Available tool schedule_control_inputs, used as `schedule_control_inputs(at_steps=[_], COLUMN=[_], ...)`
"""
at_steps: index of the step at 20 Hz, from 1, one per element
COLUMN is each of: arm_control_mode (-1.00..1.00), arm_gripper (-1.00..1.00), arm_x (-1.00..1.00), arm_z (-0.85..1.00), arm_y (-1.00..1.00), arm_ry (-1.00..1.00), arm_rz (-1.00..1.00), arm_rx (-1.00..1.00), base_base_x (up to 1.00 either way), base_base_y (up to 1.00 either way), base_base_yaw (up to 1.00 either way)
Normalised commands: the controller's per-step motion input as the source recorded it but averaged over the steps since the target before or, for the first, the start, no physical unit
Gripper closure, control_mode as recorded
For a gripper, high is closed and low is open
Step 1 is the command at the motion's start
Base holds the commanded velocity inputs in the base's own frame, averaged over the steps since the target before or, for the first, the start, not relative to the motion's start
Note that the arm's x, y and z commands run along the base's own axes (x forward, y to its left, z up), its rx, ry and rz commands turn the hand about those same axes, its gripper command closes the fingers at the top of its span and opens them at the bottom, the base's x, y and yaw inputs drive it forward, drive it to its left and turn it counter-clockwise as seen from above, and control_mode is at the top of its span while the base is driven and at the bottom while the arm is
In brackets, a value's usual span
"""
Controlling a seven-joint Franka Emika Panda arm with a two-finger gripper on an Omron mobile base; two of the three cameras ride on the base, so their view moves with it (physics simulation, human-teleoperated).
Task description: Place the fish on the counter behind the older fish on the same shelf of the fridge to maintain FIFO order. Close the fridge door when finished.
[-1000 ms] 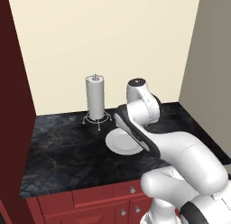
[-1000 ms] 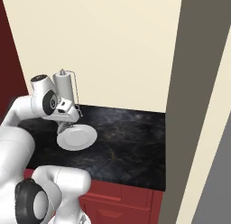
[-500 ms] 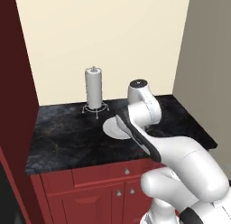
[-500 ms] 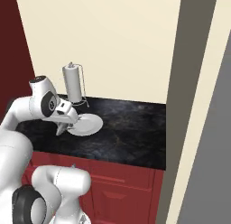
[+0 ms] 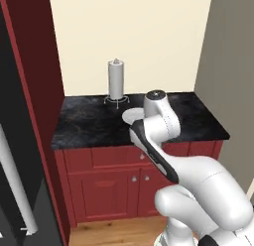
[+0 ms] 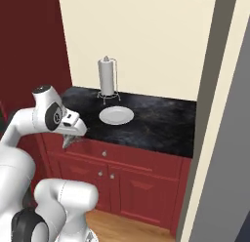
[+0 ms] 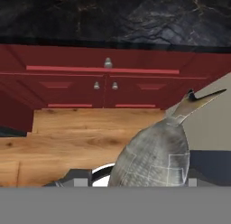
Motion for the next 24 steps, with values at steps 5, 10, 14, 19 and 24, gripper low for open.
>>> schedule_control_inputs(at_steps=[5,10,14,19,24], arm_control_mode=[1.00,1.00,1.00,1.00,1.00], arm_gripper=[1.00,1.00,1.00,1.00,1.00], arm_x=[0.00,0.00,0.00,0.00,0.00], arm_z=[0.00,0.00,0.00,0.00,0.00], arm_y=[0.00,0.00,0.00,0.00,0.00], arm_ry=[0.00,0.00,0.00,0.00,0.00], arm_rz=[0.00,0.00,0.00,0.00,0.00], arm_rx=[0.00,0.00,0.00,0.00,0.00], base_base_x=[-0.64,-0.82,-0.97,-0.68,0.11], base_base_y=[0.20,0.12,0.07,0.24,0.74], base_base_yaw=[0.35,0.40,0.45,0.45,0.33])
